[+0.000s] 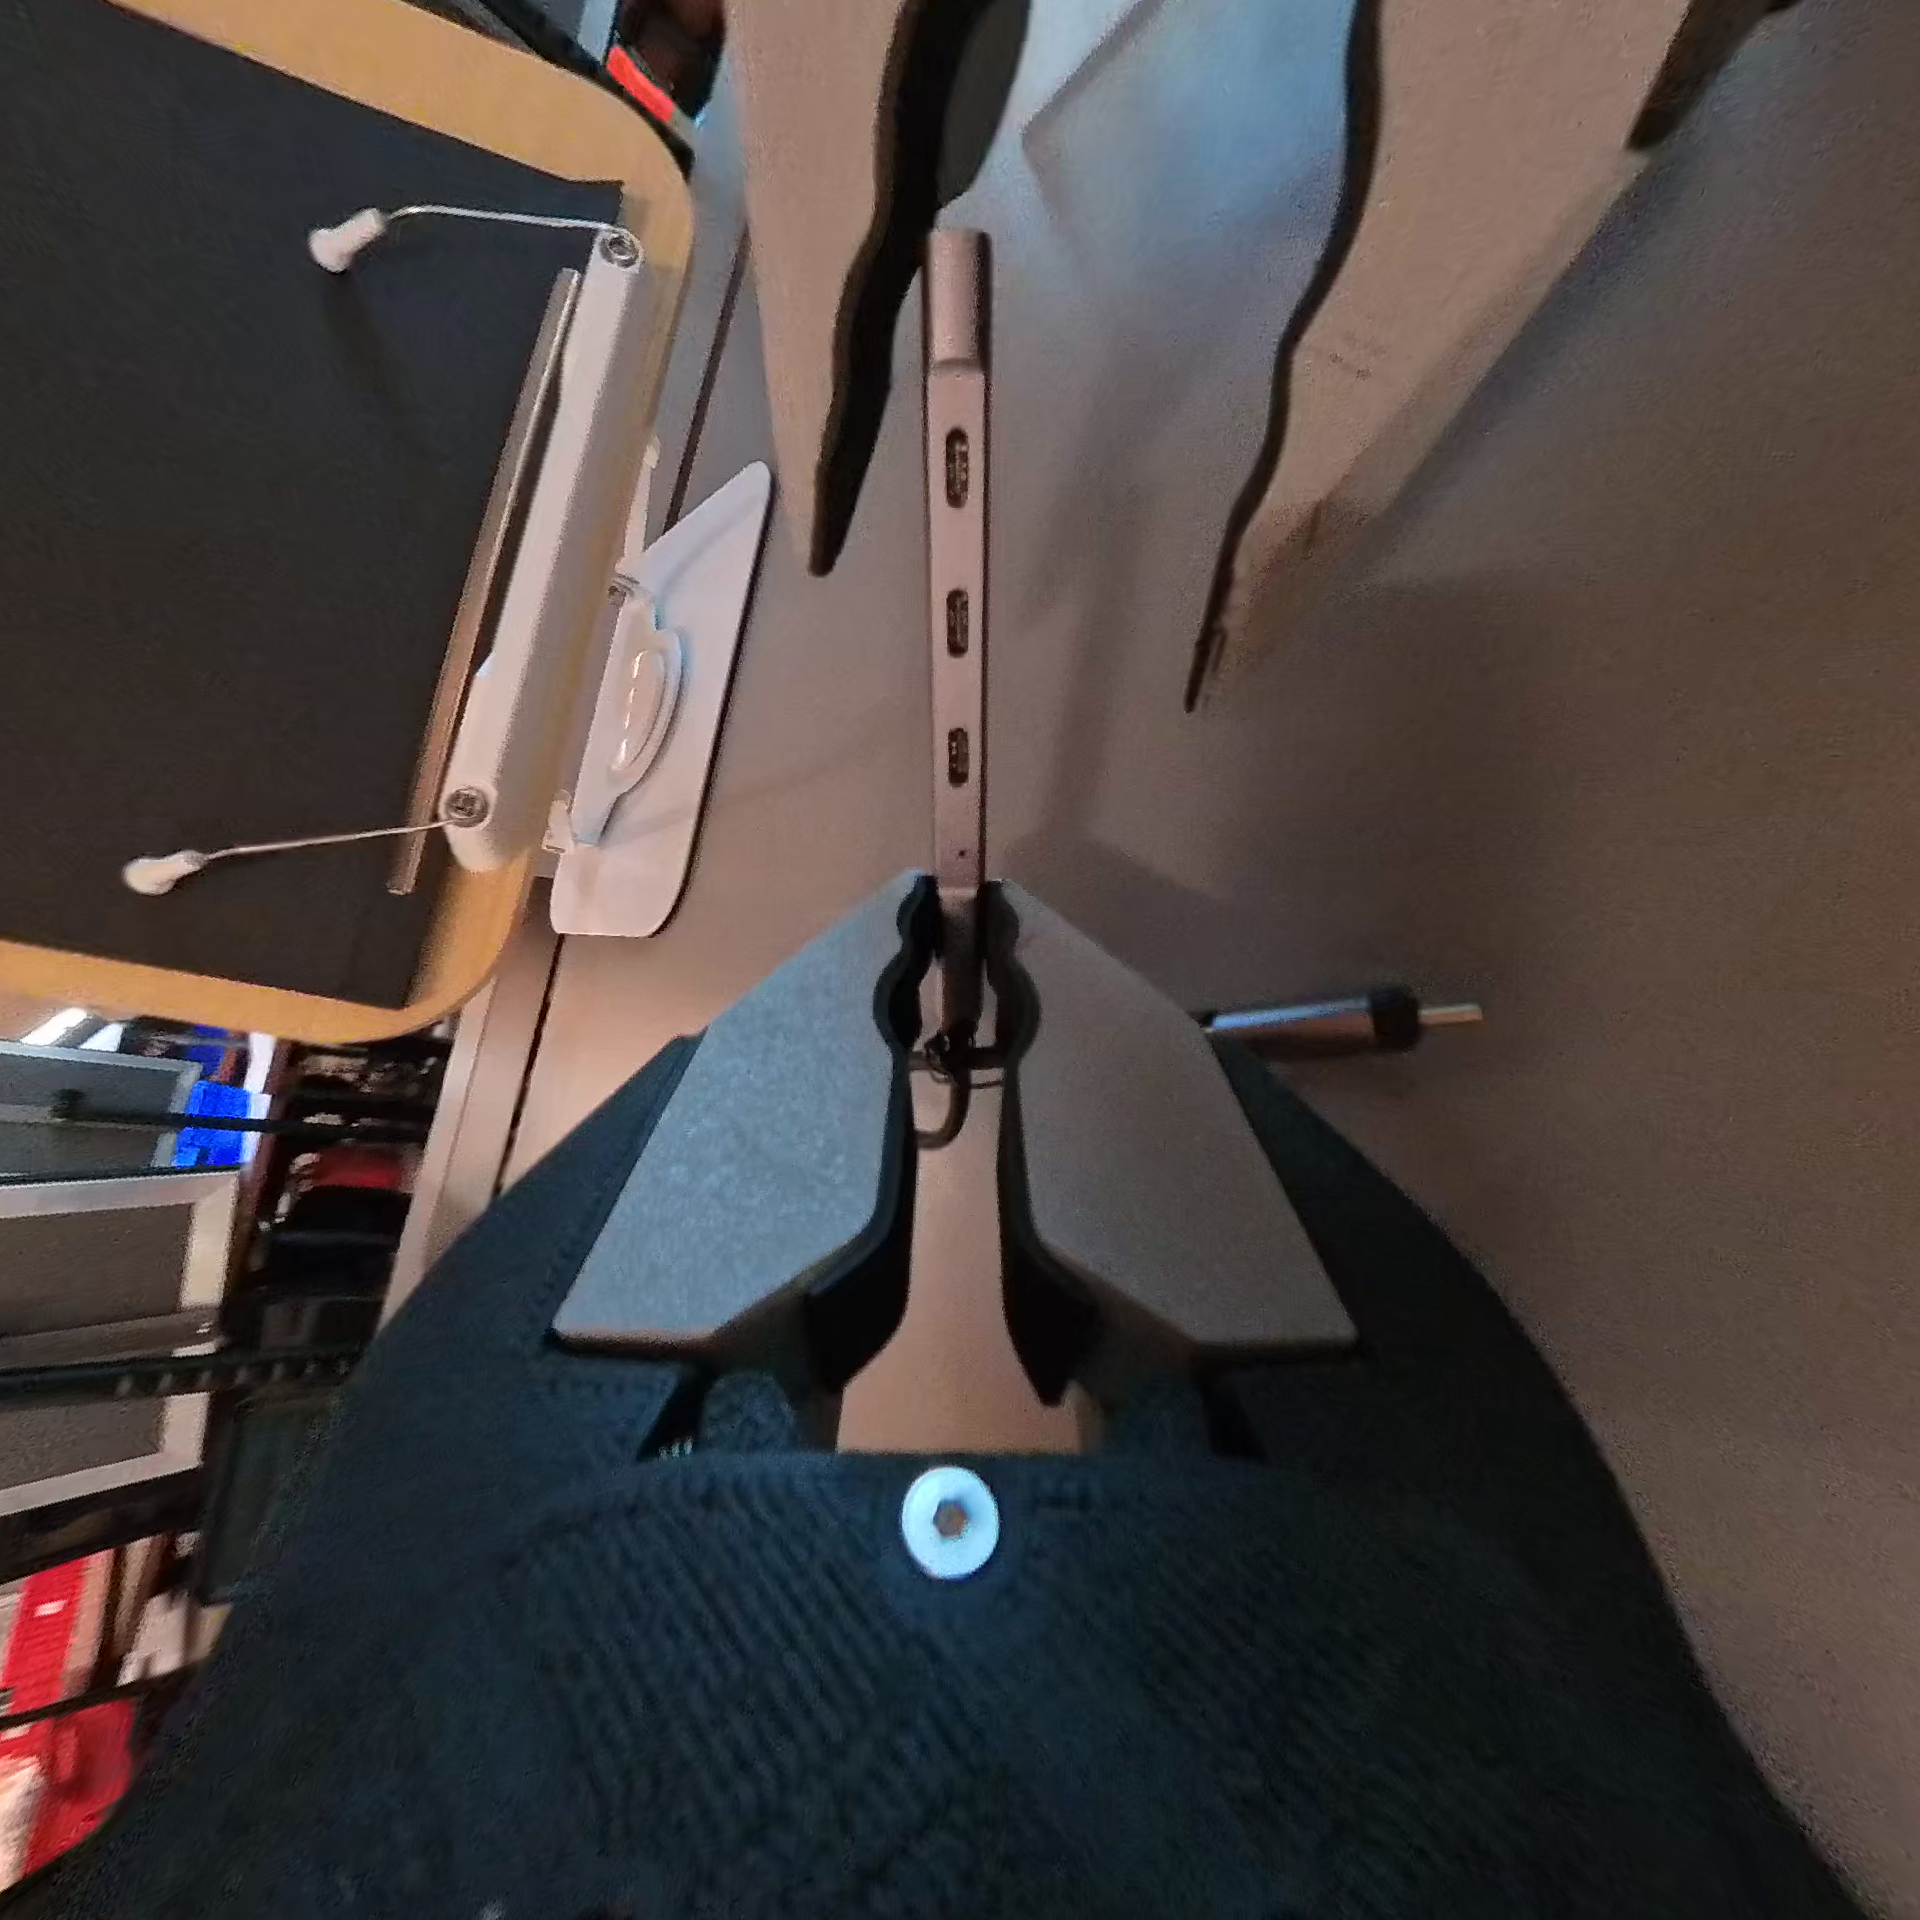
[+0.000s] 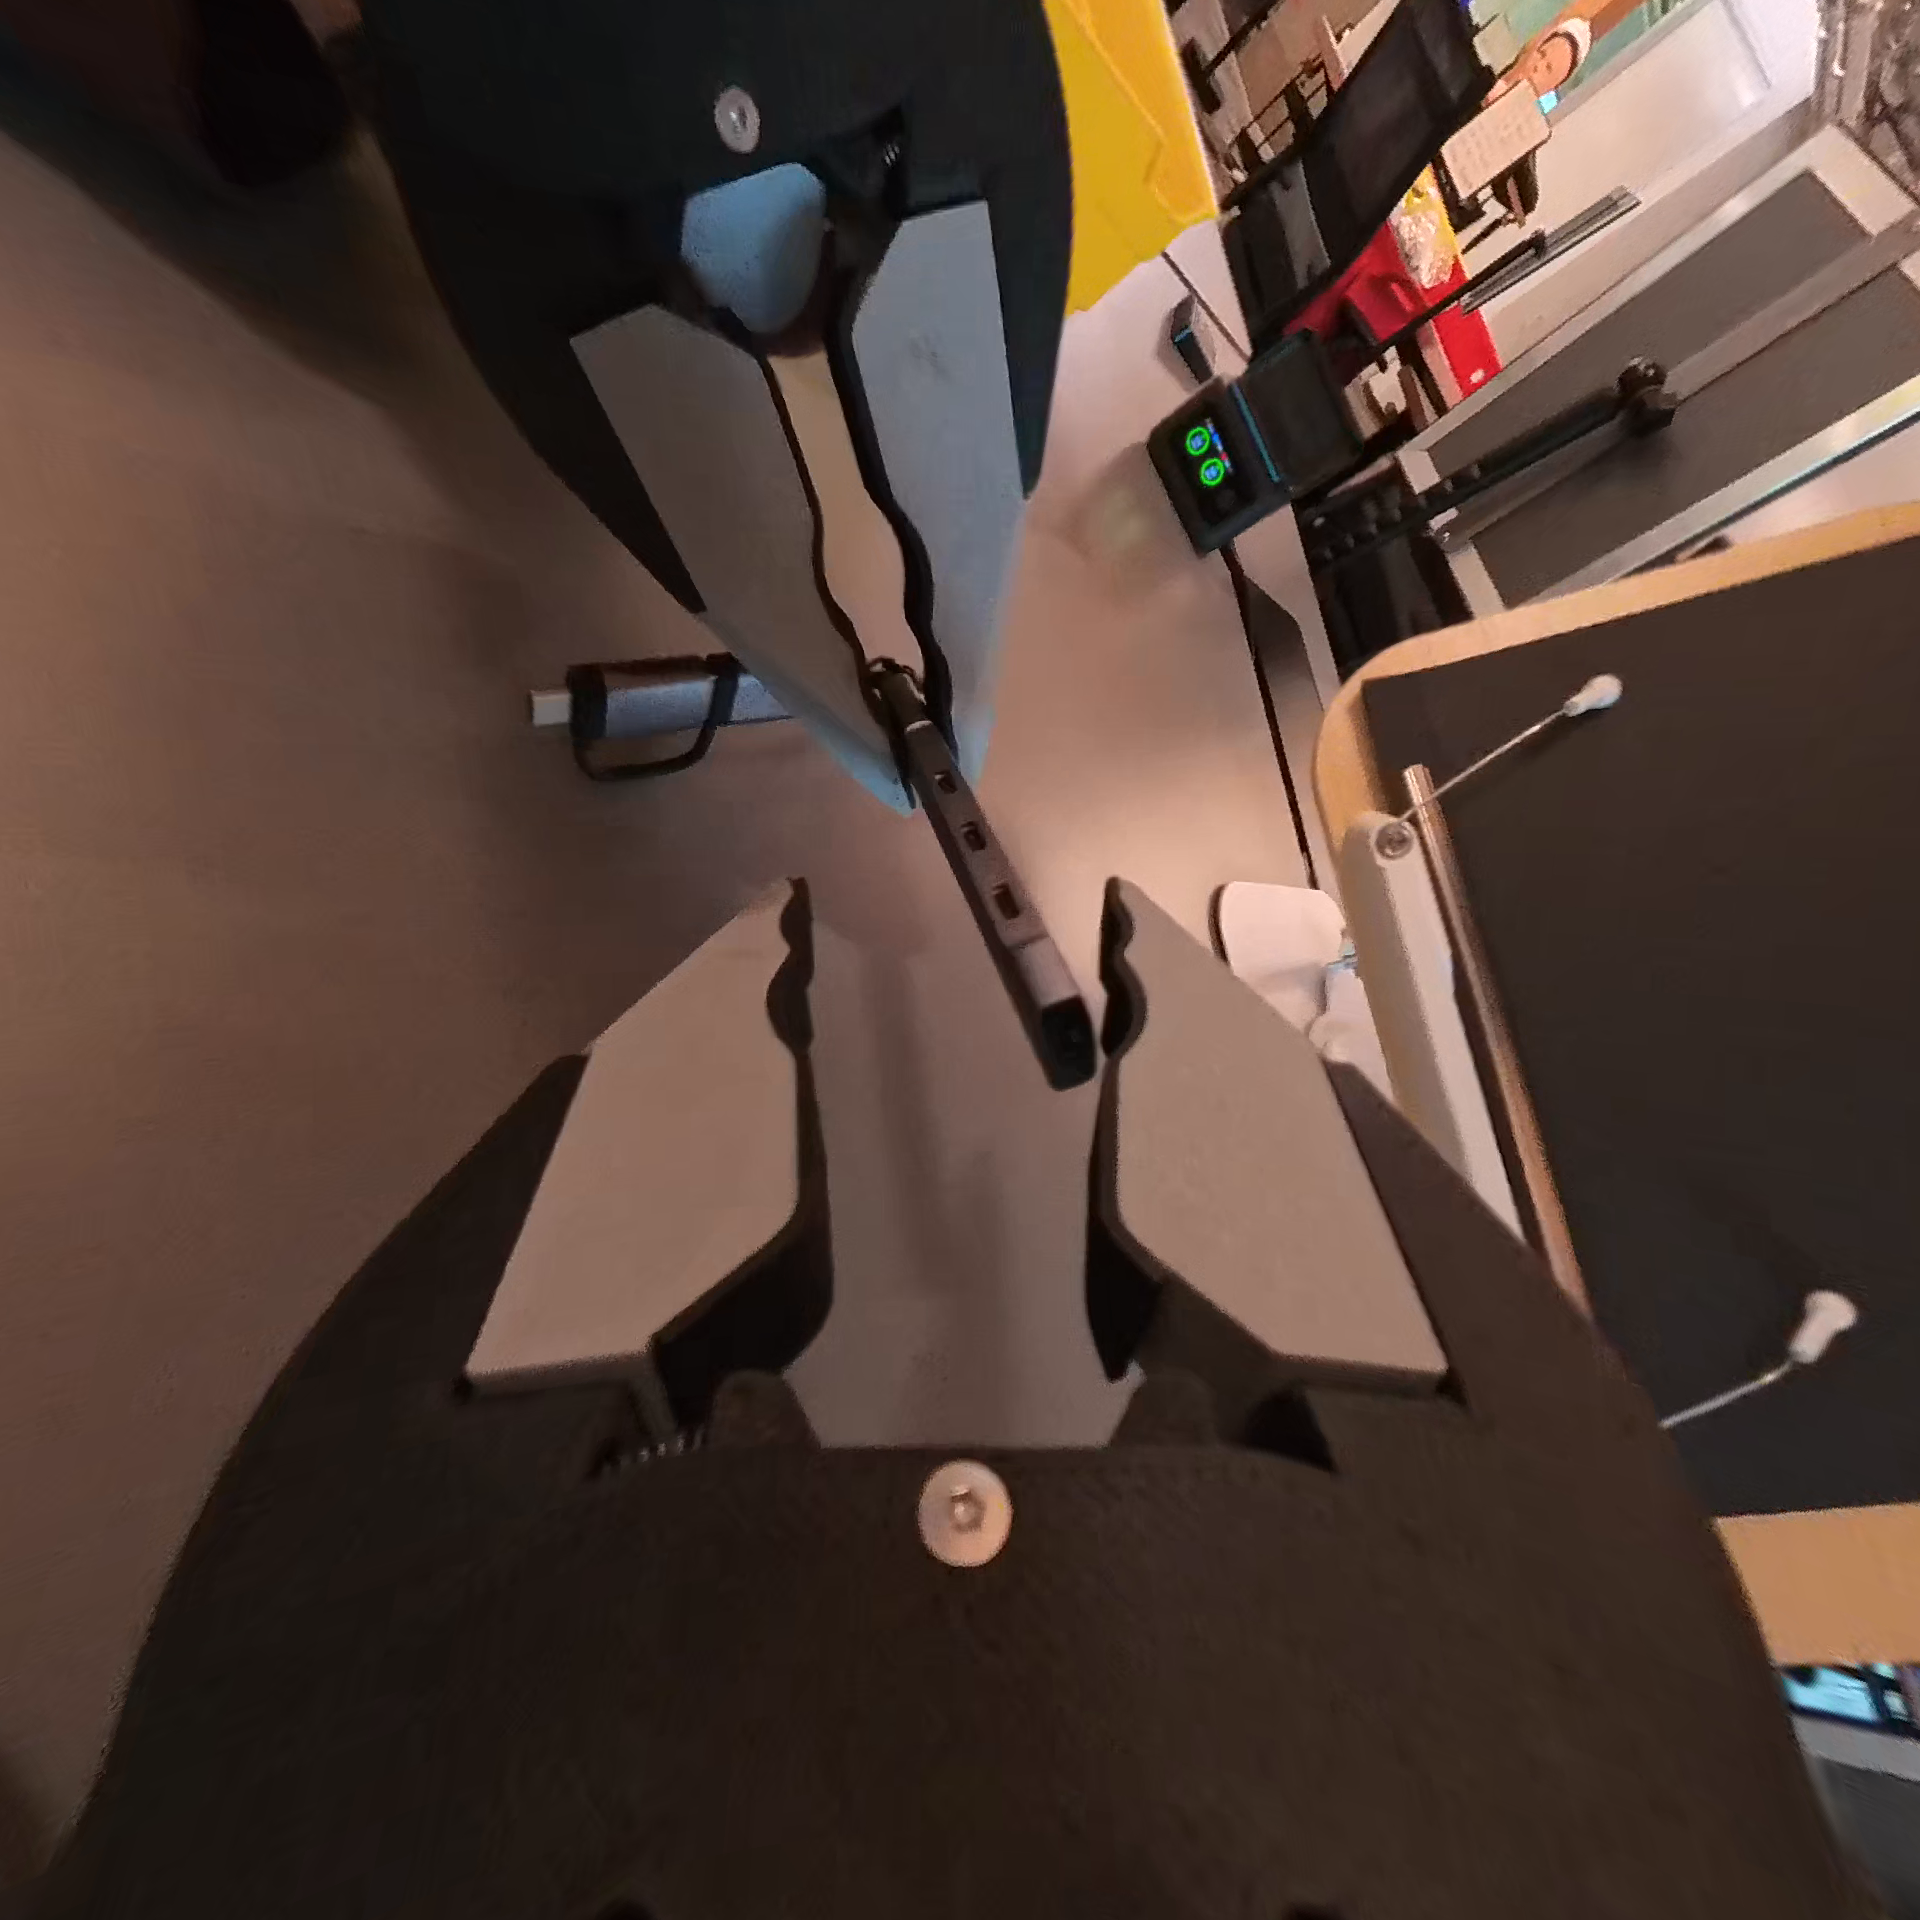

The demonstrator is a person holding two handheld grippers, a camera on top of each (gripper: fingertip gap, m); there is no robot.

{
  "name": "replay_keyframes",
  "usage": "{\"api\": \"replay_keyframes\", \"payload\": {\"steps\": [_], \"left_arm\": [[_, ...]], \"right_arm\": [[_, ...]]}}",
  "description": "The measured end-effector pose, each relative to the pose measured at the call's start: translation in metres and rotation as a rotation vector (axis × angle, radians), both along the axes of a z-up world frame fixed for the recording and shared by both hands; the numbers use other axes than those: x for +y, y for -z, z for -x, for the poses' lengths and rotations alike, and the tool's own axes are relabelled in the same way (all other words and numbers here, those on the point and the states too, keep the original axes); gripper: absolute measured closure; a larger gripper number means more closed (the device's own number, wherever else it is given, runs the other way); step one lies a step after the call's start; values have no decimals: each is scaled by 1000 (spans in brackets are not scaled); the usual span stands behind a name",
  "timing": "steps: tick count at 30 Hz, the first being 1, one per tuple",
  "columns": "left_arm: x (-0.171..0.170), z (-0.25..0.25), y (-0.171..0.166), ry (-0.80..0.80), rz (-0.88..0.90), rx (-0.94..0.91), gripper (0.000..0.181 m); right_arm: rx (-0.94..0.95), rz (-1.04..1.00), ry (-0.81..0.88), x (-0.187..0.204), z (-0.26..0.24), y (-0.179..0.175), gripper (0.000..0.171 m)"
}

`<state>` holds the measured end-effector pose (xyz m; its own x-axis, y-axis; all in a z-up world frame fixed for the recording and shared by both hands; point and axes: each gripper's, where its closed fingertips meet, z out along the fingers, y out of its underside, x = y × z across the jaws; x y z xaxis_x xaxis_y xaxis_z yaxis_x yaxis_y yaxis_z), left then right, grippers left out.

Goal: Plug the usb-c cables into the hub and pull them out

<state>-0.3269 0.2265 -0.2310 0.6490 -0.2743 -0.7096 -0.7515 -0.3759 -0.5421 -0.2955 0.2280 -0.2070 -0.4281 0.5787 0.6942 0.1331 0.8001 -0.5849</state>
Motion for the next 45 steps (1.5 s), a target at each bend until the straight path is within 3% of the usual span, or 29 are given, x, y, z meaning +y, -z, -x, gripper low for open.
{"api": "replay_keyframes", "payload": {"steps": [4, 10, 14, 17, 22, 24, 27, 31, 36, 40, 45], "left_arm": [[1, 1, 5, -8, 35, 110, 175], [4, -4, 3, -27, 42, 206, 174], [6, -5, 0, -25, 17, 196, 174], [5, -14, -12, 53, -68, 66, 173], [-8, -42, -54, 261, -254, -353, 168], [-9, -43, -64, 272, -311, -396, 167], [-17, -31, -93, 246, -487, -553, 129], [-26, -9, -115, 211, -556, -801, 123], [-15, 4, -87, 98, -437, -828, 117], [-6, -18, -53, 133, -254, -770, 121], [-6, -56, -74, 293, -345, -750, 134]], "right_arm": [[15, -107, 21, 1, 8, 2, 129], [-23, -281, 78, 10, 11, 14, 160], [-59, -227, 72, 11, 7, 16, 166], [-27, -125, 27, 9, 3, 7, 165], [52, 19, -79, -3, -9, -20, 165], [68, 32, -67, 0, -9, -24, 166], [87, 98, -48, 9, -11, -33, 166], [139, 214, 3, 30, -13, -51, 167], [197, 436, -99, 25, -24, -78, 167], [235, 569, -247, 8, -38, -97, 166], [151, 613, -414, -18, -50, -90, 167]]}}
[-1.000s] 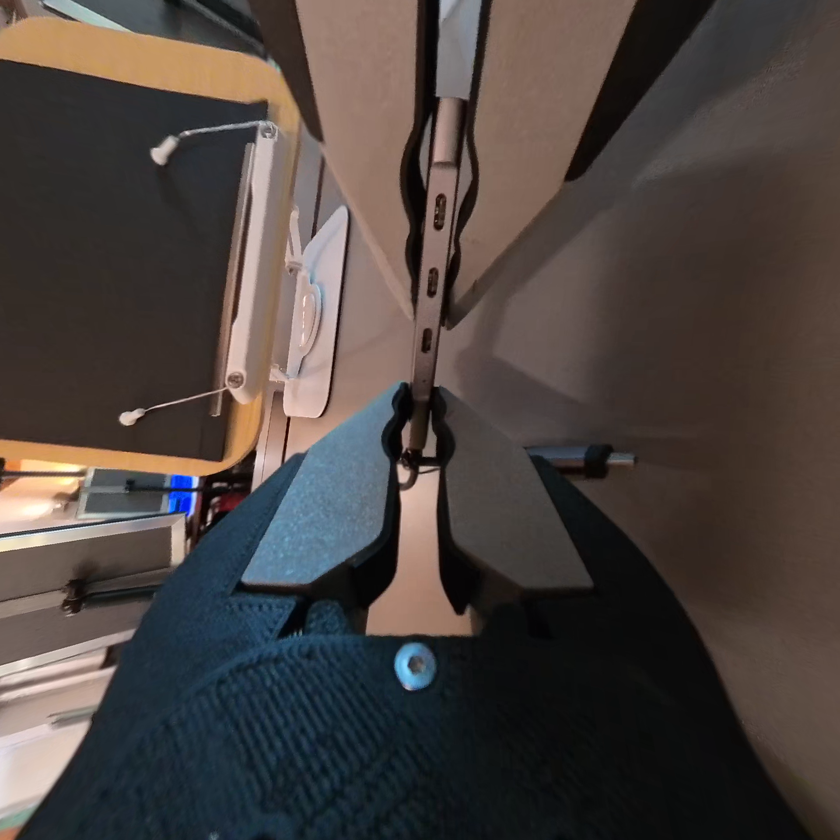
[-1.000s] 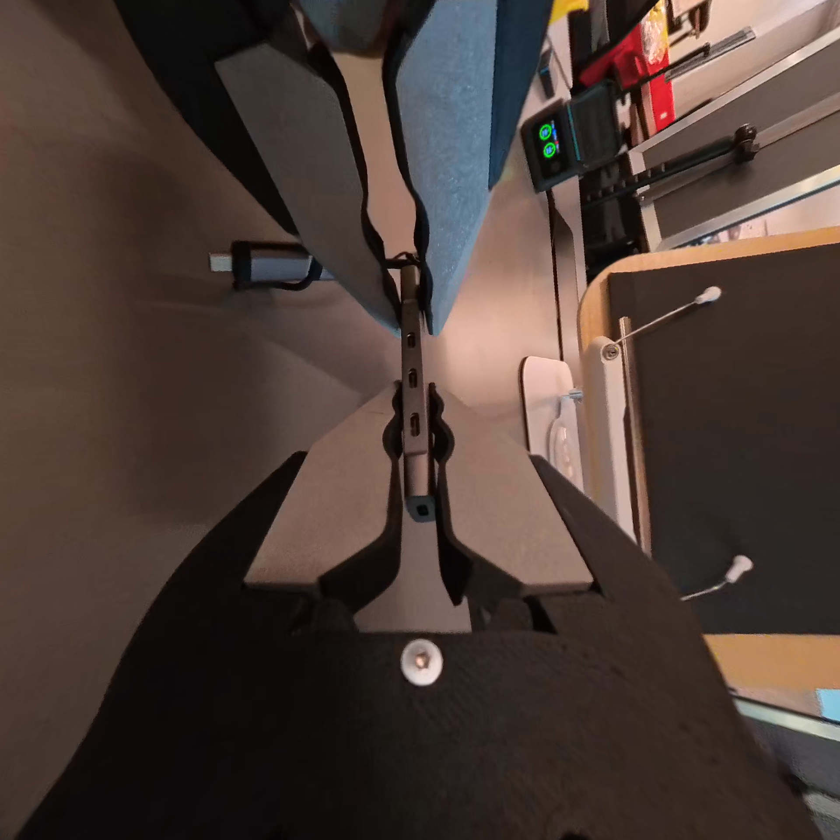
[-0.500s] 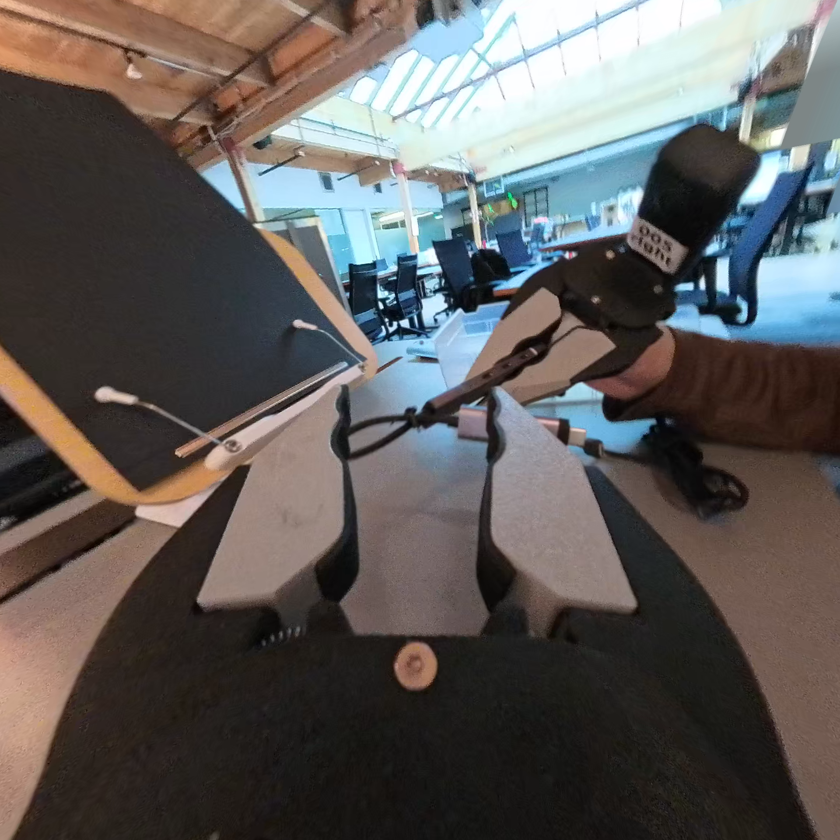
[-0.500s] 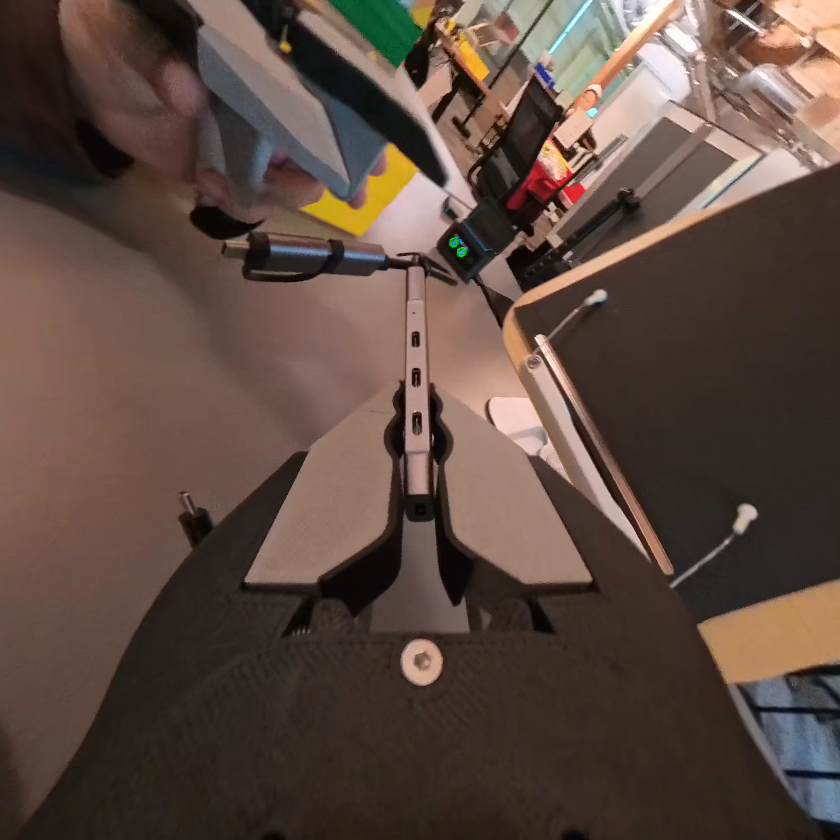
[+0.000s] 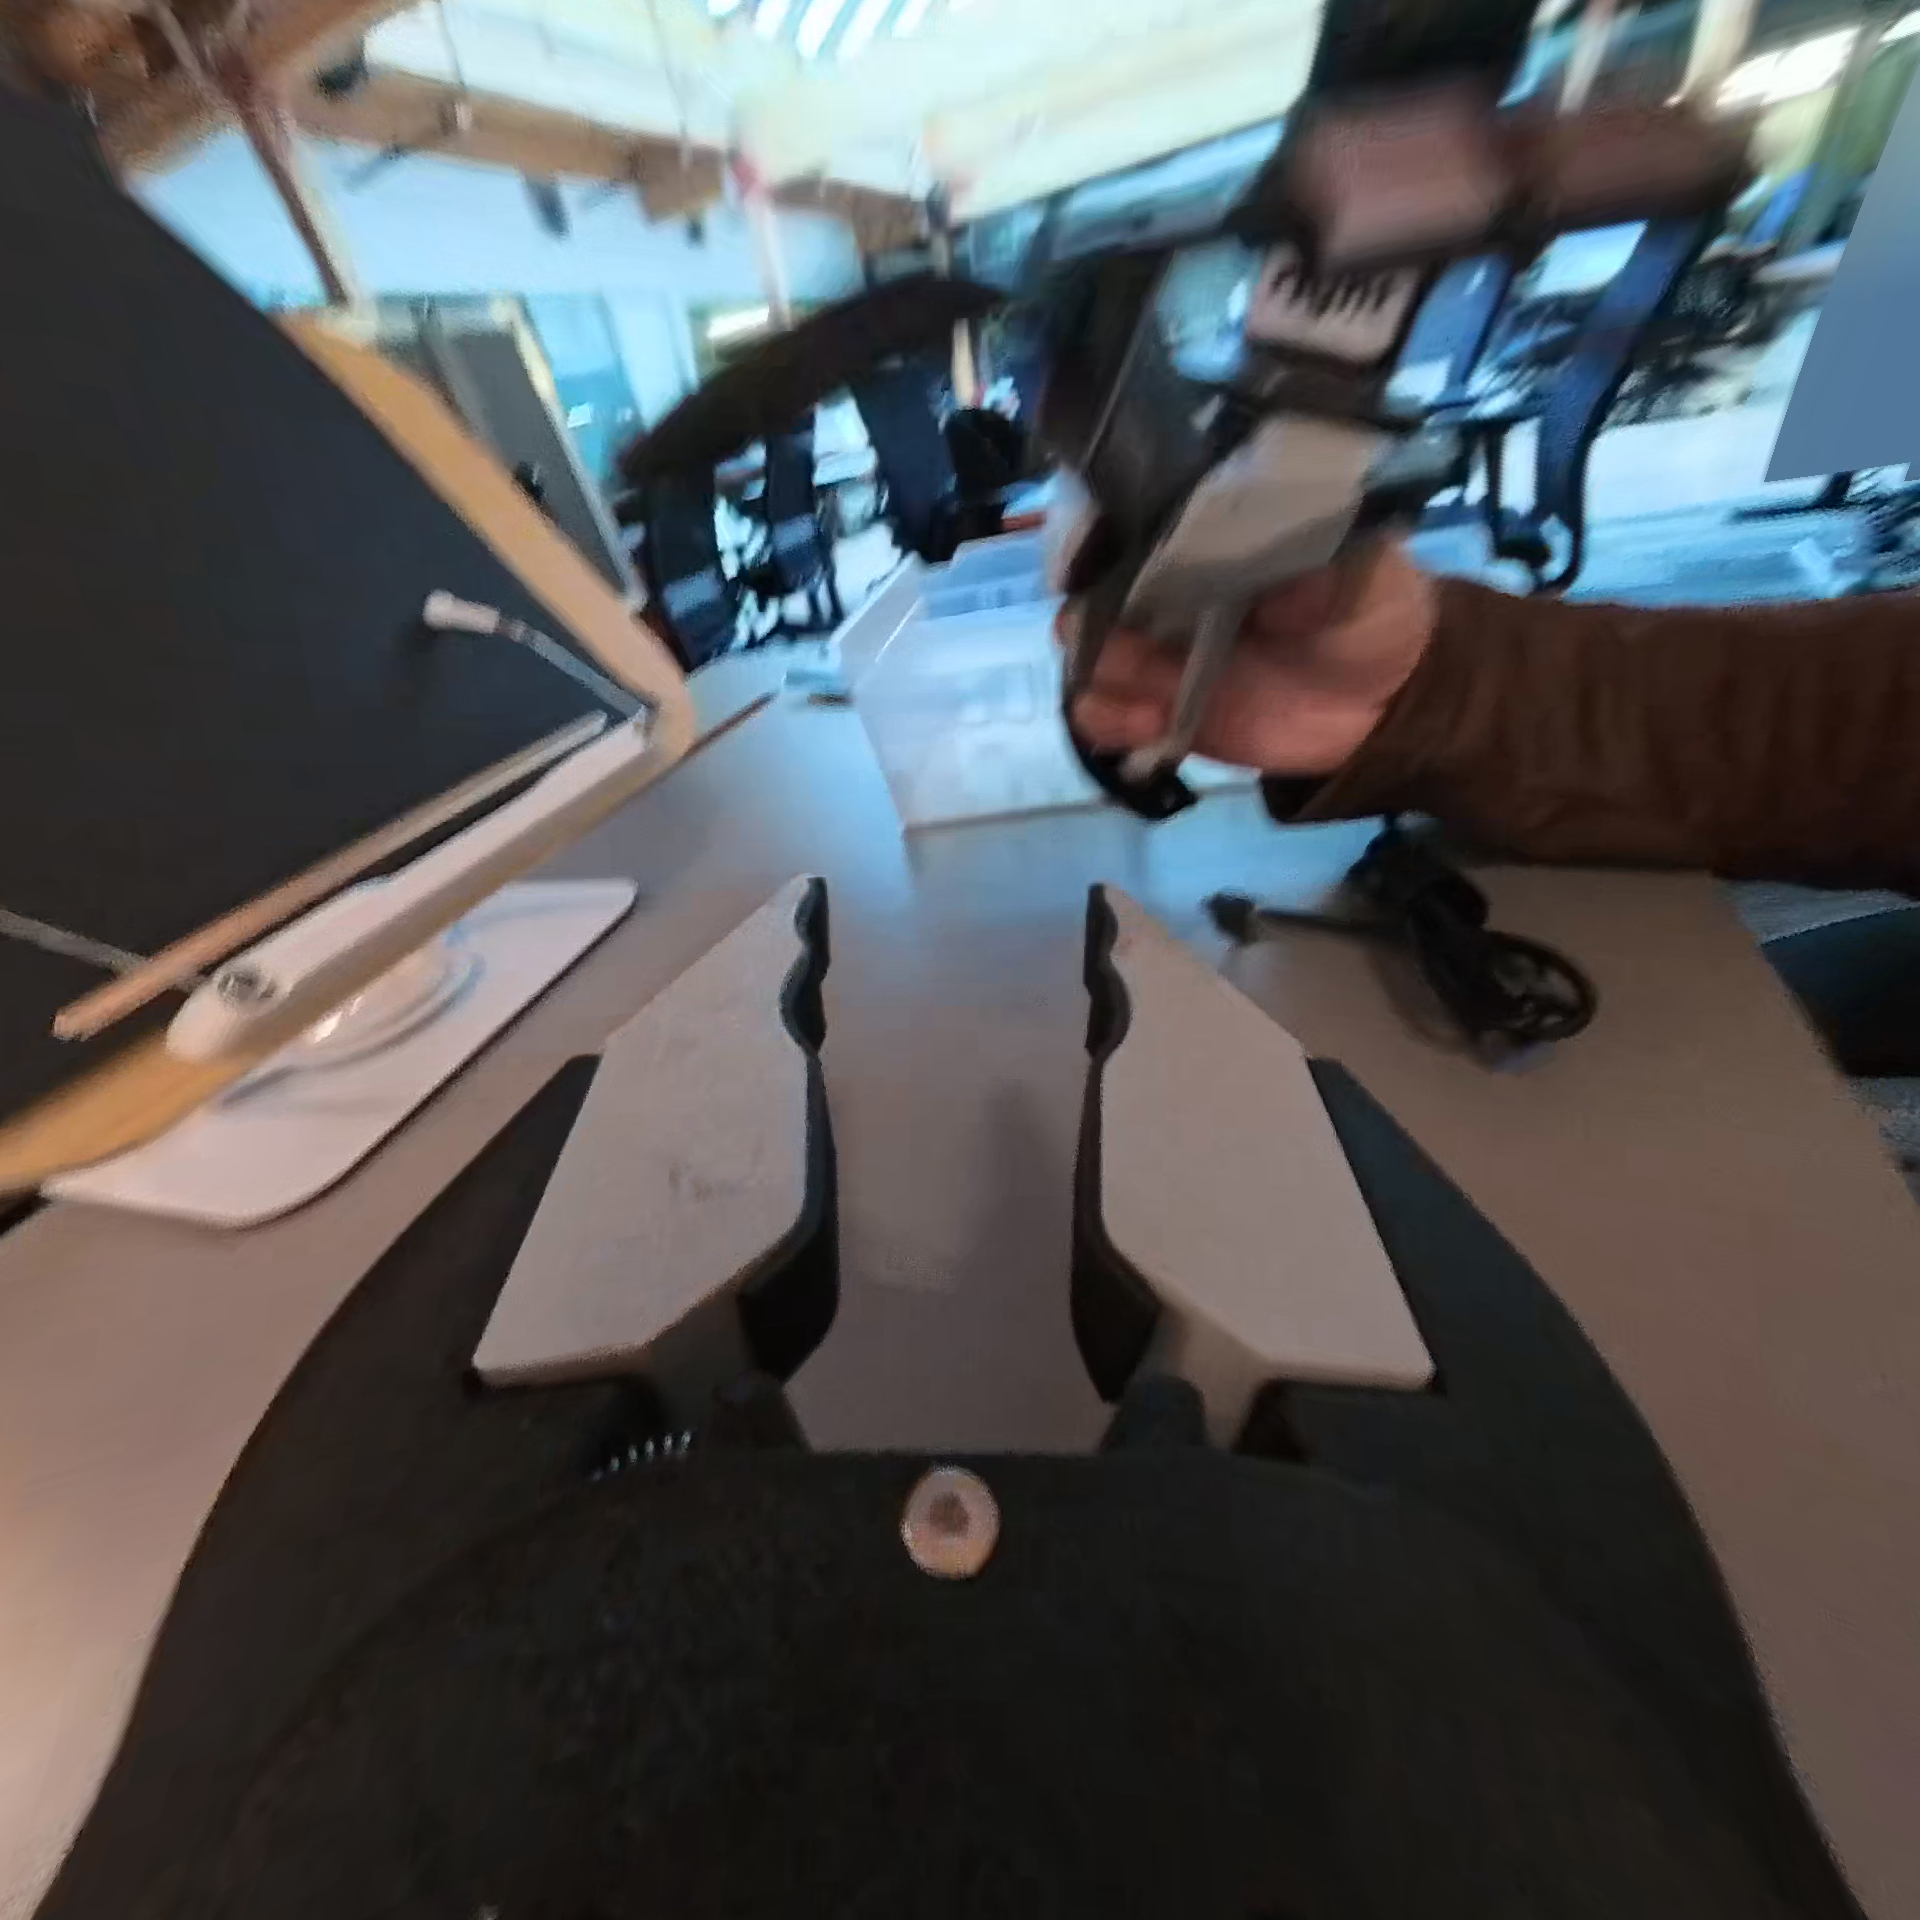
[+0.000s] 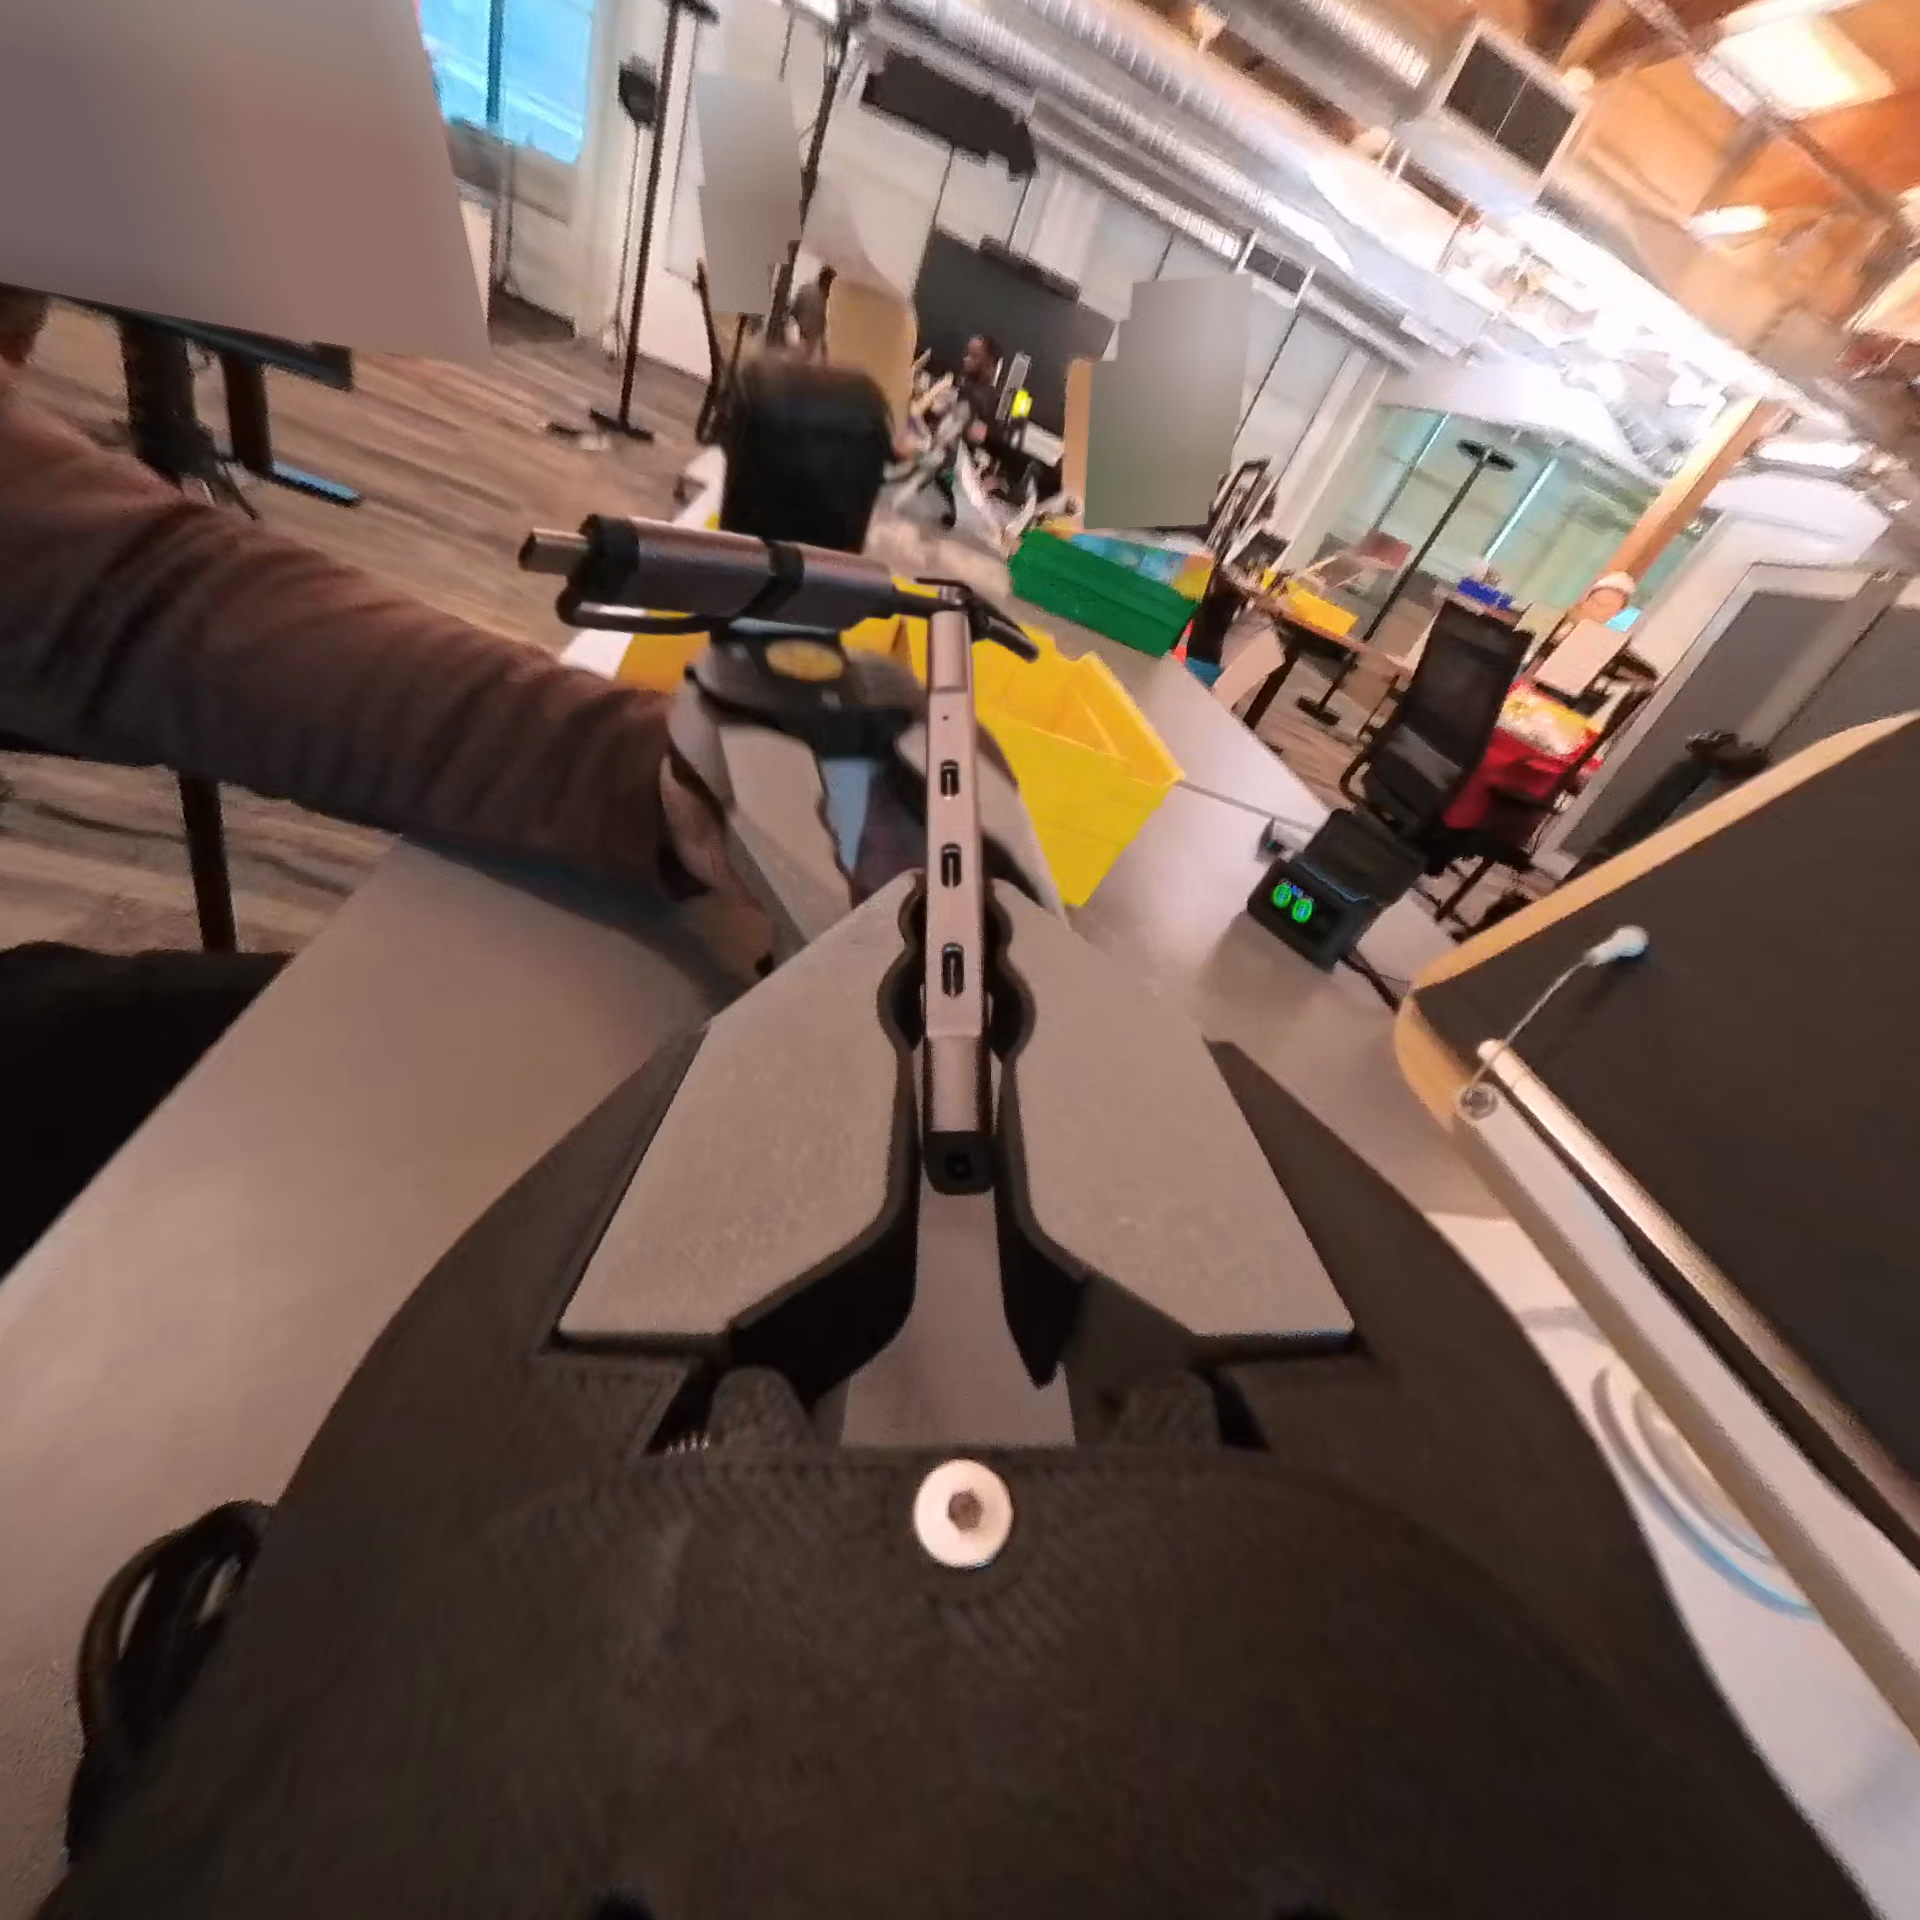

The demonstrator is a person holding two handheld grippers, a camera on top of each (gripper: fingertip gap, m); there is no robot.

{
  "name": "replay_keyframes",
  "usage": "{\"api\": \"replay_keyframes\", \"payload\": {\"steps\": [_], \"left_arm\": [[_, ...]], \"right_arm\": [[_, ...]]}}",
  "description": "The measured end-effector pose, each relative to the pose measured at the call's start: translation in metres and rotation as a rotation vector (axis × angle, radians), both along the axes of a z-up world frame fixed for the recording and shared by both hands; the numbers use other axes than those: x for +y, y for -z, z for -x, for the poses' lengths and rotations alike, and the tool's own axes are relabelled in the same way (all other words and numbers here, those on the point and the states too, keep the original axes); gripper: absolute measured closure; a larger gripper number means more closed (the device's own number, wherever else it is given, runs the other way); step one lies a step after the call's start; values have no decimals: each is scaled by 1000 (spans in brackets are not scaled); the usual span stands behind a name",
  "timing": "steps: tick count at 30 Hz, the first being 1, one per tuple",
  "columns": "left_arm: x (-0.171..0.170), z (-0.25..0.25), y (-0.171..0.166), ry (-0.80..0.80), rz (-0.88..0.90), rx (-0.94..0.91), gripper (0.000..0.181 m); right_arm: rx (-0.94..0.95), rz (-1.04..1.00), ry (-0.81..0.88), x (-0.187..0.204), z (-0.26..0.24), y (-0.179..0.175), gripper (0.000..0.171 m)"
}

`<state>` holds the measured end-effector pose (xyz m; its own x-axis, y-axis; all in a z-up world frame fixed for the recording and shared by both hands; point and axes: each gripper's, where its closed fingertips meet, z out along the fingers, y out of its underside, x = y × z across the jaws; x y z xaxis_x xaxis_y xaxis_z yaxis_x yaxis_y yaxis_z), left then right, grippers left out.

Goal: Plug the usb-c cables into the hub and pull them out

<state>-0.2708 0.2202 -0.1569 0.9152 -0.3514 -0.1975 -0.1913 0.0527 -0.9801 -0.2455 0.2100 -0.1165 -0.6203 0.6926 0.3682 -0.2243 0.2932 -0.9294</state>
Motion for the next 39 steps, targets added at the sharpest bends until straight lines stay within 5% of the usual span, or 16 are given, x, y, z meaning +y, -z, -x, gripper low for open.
{"api": "replay_keyframes", "payload": {"steps": [4, 8, 13, 16, 19, 28, 31, 39], "left_arm": [[-13, -23, -25, 88, -136, 0, 137], [-17, -23, -23, 106, -150, 58, 167], [-19, -26, -16, 122, -130, 92, 168], [-17, -36, -7, 133, -112, 137, 151], [-16, -40, 4, 142, -86, 258, 174], [-21, -31, -9, 108, -156, 294, 175], [-21, -32, -12, 107, -177, 286, 175], [-10, -27, 19, 78, -4, 274, 168]], "right_arm": [[-106, -88, -21, -7, 7, 32, 167], [-163, -188, 15, -6, 14, 55, 166], [-202, -221, 21, -7, 15, 64, 166], [-235, -293, 38, -9, 17, 77, 166], [-264, -353, 56, -8, 19, 91, 164], [-204, -276, 122, 13, 19, 67, 152], [-162, -301, 107, 11, 16, 65, 161], [-117, -402, 101, 3, 14, 70, 164]]}}
